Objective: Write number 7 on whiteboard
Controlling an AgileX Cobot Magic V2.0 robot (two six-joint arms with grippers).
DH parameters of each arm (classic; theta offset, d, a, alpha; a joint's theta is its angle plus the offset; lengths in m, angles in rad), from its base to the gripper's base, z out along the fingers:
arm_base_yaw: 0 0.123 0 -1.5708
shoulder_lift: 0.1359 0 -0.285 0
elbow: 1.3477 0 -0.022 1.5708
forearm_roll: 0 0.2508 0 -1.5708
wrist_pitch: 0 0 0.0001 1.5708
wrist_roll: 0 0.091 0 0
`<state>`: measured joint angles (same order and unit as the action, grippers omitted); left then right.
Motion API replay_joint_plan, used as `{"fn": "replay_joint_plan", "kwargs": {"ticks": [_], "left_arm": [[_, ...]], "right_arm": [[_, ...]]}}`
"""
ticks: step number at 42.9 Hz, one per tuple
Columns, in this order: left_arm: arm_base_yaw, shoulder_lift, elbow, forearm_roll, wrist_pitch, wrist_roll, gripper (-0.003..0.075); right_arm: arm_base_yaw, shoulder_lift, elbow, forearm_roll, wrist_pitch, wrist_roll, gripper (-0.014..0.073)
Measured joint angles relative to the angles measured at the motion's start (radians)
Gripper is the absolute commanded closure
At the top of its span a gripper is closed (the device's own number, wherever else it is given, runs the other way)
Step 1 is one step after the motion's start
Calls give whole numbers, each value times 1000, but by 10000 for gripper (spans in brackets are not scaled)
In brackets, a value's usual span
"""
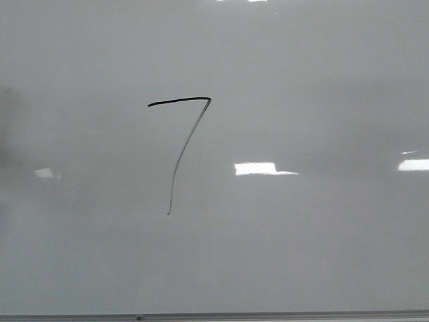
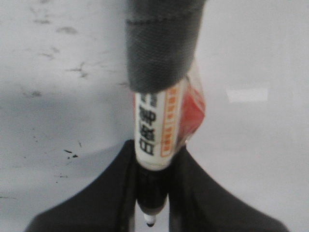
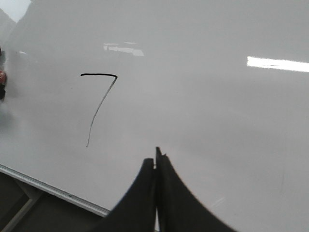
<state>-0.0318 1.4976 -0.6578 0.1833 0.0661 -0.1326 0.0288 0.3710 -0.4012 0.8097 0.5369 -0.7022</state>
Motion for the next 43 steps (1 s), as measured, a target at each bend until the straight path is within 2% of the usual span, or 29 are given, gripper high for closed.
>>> {"fn": "replay_joint_plan", "kwargs": {"ticks": [7, 10, 30, 43], "left_arm": [[0, 0, 0, 0, 0, 0, 377], [0, 0, 0, -2, 0, 0, 321], [0, -21, 0, -6, 36, -1, 246], [-27, -344, 0, -17, 169, -1, 251]], "right_arm": [[0, 0, 0, 0, 0, 0, 653], [0, 0, 0, 0, 0, 1, 653], [0, 0, 0, 0, 0, 1, 653], [0, 0, 0, 0, 0, 2, 653]]}}
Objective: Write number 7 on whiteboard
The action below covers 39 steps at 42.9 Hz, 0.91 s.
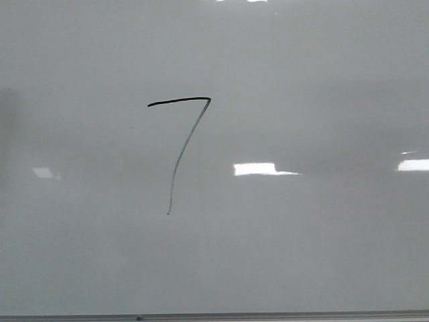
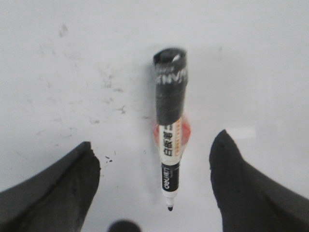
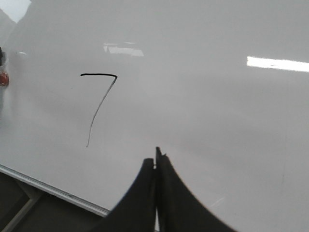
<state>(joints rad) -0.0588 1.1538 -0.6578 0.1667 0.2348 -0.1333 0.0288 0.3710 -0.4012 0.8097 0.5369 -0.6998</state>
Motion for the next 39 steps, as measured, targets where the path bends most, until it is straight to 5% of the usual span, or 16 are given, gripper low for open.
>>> {"fn": "replay_joint_plan", "kwargs": {"ticks": [4, 23, 39], "left_arm": [[-28, -123, 7, 0, 18, 0, 289], [-134, -661, 235, -25, 56, 0, 741], [-134, -903, 259, -33, 175, 0, 741]], "right_arm": [[0, 0, 0, 0, 0, 0, 653], [0, 0, 0, 0, 0, 0, 653], [0, 0, 0, 0, 0, 0, 653]]}}
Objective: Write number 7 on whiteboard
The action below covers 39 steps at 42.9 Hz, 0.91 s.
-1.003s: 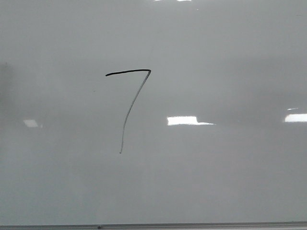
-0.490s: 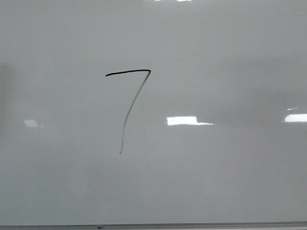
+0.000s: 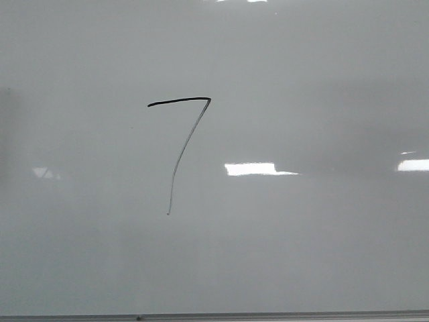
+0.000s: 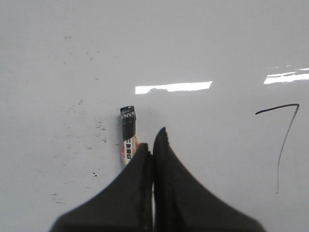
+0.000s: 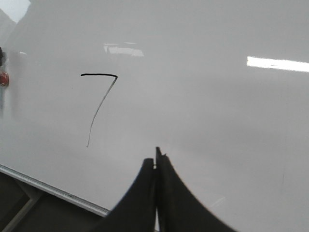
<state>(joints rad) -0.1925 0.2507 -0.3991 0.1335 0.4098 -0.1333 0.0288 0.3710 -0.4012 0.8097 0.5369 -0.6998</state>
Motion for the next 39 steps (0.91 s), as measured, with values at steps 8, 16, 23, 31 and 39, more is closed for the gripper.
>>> {"fn": "replay_joint_plan", "kwargs": {"ticks": [8, 16, 23, 31, 39], "left_arm": [[0, -2, 0, 0, 0, 0, 741], [0, -2, 0, 0, 0, 0, 741], [0, -2, 0, 0, 0, 0, 741], [0, -11, 23, 13, -14, 0, 741], [0, -63, 102, 10, -69, 24, 741]], "right_arm": [[0, 0, 0, 0, 0, 0, 653], [0, 0, 0, 0, 0, 0, 653], [0, 0, 0, 2, 0, 0, 653], [0, 0, 0, 2, 0, 0, 653], [0, 0, 0, 2, 0, 0, 653]]}}
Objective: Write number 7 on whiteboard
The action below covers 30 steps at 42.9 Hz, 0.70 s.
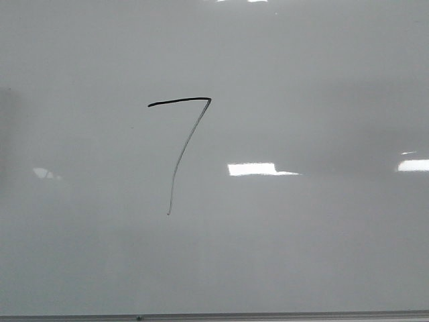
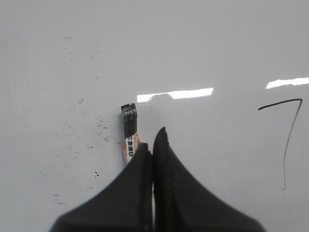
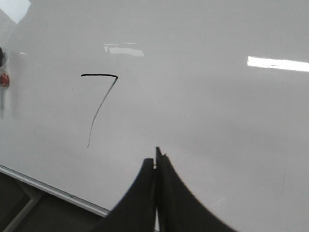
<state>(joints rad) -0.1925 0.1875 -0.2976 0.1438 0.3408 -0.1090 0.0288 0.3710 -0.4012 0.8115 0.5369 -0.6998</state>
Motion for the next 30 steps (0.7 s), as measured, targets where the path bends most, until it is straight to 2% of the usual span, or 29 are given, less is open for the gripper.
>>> {"fn": "replay_joint_plan", "kwargs": {"ticks": [9, 20, 30], "left_arm": [[2, -105, 103, -65, -18, 51, 741], [123, -192, 230, -115, -24, 53, 741], [187, -192, 303, -116, -115, 53, 741]], "right_arm": [[0, 0, 0, 0, 0, 0, 653], [0, 0, 0, 0, 0, 0, 653], [0, 0, 0, 2, 0, 0, 653]]}}
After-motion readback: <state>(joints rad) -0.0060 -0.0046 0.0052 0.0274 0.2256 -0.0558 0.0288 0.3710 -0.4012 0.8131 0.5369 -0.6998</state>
